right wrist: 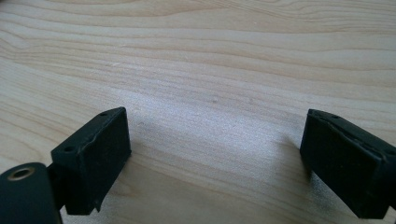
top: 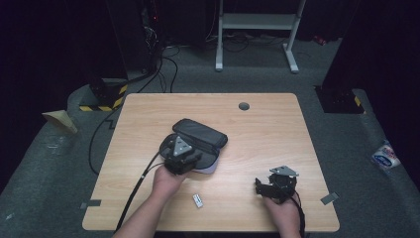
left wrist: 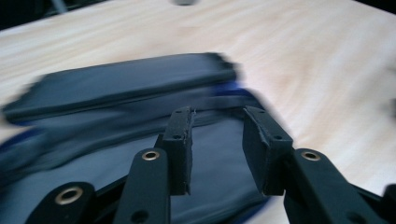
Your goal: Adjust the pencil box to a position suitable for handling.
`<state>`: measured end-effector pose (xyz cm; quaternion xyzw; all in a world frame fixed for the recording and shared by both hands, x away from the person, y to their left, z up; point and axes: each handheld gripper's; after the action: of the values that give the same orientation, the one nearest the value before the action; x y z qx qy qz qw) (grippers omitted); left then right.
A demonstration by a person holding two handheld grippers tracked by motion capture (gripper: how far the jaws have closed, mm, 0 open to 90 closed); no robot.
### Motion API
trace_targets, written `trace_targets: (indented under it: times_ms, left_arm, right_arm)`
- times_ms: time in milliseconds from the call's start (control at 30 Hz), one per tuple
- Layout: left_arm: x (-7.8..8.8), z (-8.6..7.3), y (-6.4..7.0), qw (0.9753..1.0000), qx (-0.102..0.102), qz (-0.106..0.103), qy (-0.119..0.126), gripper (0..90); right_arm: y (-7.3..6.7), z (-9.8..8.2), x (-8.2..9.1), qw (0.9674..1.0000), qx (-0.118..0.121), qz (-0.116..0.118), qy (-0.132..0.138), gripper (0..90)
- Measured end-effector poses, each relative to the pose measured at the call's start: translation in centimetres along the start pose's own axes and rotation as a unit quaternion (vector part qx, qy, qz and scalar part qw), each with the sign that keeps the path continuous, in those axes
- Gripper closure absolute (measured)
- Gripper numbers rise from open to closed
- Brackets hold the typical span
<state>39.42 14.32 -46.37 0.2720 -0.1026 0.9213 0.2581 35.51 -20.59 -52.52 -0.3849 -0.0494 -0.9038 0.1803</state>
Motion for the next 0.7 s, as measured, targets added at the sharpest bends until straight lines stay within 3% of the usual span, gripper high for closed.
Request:
trace_targets:
  times_ms: [33,100,133,200,267,300,333,500,700]
  left_arm:
    - [0.7,-0.3,-1.9,0.9997,0.014,0.021,0.002,62.5]
    - [1.4,-0.6,-3.6,0.9987,0.020,0.047,0.002,61.1]
    - [1.4,-0.6,-3.6,0.9987,0.020,0.047,0.002,60.6]
    - [1.9,-1.0,-5.3,0.9975,0.029,0.064,0.002,60.7]
    - [2.5,-1.7,-7.7,0.9953,0.050,0.082,-0.004,61.9]
    - [2.5,-1.7,-7.7,0.9953,0.050,0.082,-0.004,61.7]
    - [2.7,-2.2,-8.9,0.9936,0.068,0.089,-0.008,61.4]
    - [2.0,-3.4,-9.6,0.9914,0.085,0.091,-0.038,53.0]
    - [1.4,-4.1,-9.5,0.9902,0.101,0.086,-0.042,48.2]
  right_arm:
    - [0.0,0.0,0.0,1.0000,0.000,0.000,0.000,8.5]
    - [0.0,0.0,0.0,1.0000,-0.001,0.000,0.000,8.6]
    - [0.0,0.0,0.0,1.0000,-0.001,0.000,0.000,8.6]
    - [0.0,0.0,0.0,1.0000,0.000,0.000,0.000,8.6]
    - [0.0,0.0,0.0,1.0000,0.000,0.000,0.001,8.8]
    - [0.0,0.0,0.0,1.0000,0.000,0.000,0.001,8.8]
    - [0.0,0.0,0.0,1.0000,0.000,0.000,0.001,9.0]
    - [0.0,0.0,0.0,1.0000,0.000,0.000,0.001,9.0]
    - [-0.1,-0.1,0.1,1.0000,0.007,0.006,0.004,12.8]
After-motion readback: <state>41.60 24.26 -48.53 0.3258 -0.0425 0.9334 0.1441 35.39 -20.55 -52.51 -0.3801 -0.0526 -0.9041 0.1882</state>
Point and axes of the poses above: each handheld gripper's, and its own axes: x roughly backward along the jaws, z roughly out of its top, y roughly to its right, and after that the axes turned 5 degrees about z, right-handed
